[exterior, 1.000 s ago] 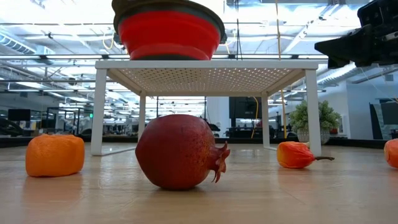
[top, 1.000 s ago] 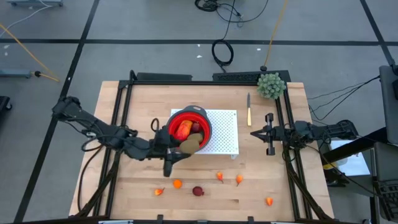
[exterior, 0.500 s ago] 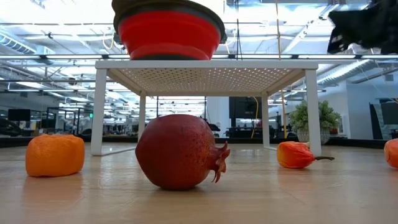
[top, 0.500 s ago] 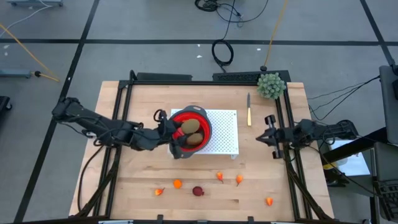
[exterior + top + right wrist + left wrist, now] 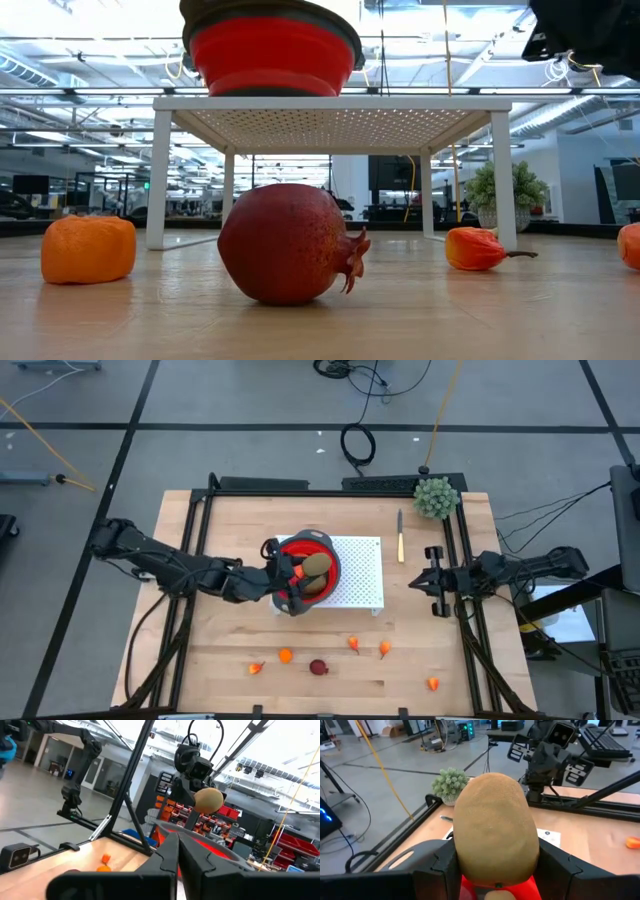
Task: Pick & Place Fruit
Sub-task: Put the kiwi into the strainer bowl on the shelf
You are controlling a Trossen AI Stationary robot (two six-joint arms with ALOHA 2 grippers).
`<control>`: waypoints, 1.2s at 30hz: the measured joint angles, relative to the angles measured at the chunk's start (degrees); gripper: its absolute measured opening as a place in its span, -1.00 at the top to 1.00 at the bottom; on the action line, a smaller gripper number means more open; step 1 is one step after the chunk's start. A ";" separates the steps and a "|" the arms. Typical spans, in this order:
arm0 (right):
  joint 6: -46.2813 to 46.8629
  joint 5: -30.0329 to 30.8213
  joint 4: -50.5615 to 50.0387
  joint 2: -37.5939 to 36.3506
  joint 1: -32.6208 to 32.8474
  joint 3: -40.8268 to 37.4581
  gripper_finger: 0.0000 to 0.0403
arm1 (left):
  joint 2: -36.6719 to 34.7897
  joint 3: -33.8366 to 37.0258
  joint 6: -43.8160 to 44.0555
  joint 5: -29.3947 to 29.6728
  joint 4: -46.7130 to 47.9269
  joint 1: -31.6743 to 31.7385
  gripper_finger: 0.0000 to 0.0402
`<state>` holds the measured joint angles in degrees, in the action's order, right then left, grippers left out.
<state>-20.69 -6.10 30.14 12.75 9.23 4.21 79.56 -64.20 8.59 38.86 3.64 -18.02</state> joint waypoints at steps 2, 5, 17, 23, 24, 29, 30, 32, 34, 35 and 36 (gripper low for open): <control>-0.46 -0.01 2.72 3.15 0.00 0.00 0.99 | 0.16 0.00 -1.08 -0.10 -0.62 0.07 0.08; -1.49 0.10 6.51 7.61 0.00 0.25 0.93 | -0.01 -0.02 -1.22 -0.27 -1.01 0.48 0.08; -4.30 0.47 9.04 24.06 0.00 7.35 0.48 | 0.01 -0.02 -8.57 -1.76 -0.67 0.43 0.08; -4.46 0.38 11.63 28.10 0.00 8.17 0.37 | 0.01 -0.01 -18.77 0.37 -0.05 -0.22 0.08; -4.44 0.34 12.32 28.44 0.00 8.18 0.36 | 0.01 -0.02 -19.04 0.50 0.72 -0.21 0.08; -4.48 0.34 13.39 29.47 0.00 8.24 0.36 | 0.01 -0.02 -14.48 0.56 4.70 0.48 0.08; -4.48 0.34 13.41 29.47 0.00 8.26 0.36 | 0.01 -0.02 -12.27 0.04 5.49 0.87 0.08; -4.48 0.34 13.41 29.53 0.00 8.26 0.36 | 0.01 -0.02 -8.48 -0.97 6.64 1.96 0.08; -4.48 0.34 13.38 29.56 0.00 8.26 0.36 | 0.01 -0.01 -6.02 -2.34 6.87 3.16 0.08; -4.48 0.32 13.39 29.56 0.00 8.26 0.36 | 0.01 -0.02 -5.07 -3.54 6.96 3.86 0.08; -4.48 0.34 13.39 29.56 0.00 8.28 0.36 | 0.01 -0.01 -4.15 -4.80 7.09 4.62 0.08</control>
<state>-25.17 -5.77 43.53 42.30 9.23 12.49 79.57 -64.21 4.44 34.06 10.73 -13.40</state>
